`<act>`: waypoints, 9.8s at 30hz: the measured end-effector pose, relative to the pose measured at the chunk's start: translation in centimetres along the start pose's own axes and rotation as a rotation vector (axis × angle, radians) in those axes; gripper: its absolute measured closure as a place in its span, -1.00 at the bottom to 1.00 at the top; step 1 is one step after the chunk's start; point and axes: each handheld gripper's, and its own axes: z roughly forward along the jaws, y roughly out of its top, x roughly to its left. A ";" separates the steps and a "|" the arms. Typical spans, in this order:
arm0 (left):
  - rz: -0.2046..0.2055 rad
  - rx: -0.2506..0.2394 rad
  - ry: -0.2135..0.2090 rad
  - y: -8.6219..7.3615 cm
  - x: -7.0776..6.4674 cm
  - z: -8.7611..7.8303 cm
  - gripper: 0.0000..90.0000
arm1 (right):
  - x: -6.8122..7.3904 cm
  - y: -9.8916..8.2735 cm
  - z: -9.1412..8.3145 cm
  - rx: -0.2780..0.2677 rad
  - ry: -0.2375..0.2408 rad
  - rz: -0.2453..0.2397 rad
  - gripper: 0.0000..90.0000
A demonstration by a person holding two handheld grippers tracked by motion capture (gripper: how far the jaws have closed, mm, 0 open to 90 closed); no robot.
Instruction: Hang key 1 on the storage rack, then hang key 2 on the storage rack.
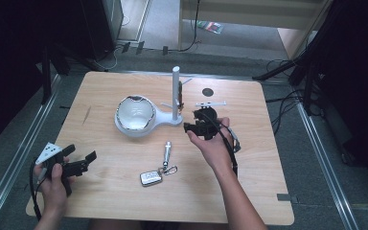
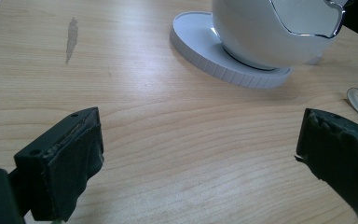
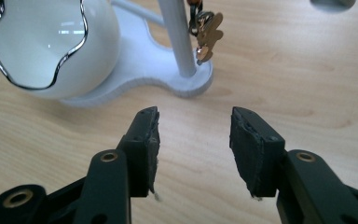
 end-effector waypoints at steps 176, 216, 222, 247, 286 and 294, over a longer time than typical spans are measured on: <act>0.003 0.011 -0.005 0.1 0.0 0.2 -0.97 | -1.0 1.5 3.9 -0.227 0.387 -0.017 0.69; 0.006 0.013 -0.007 0.1 0.0 0.2 -0.97 | -2.3 0.7 3.3 -0.320 0.226 0.024 -0.03; 0.009 0.013 -0.006 0.1 0.0 0.2 -0.97 | -2.2 0.0 2.2 -0.309 0.081 -0.041 -0.44; 0.010 0.013 -0.004 0.1 -0.1 0.2 -0.97 | -4.6 -5.1 -0.3 -0.314 -0.057 -0.109 -1.00; 0.024 0.018 0.012 0.0 -0.3 0.2 -0.97 | -13.6 -15.2 -4.0 -0.335 -0.149 -0.009 -1.00; 0.027 0.020 0.010 0.0 -0.3 0.2 -0.97 | -15.1 -16.7 -4.9 -0.337 -0.175 0.002 -1.00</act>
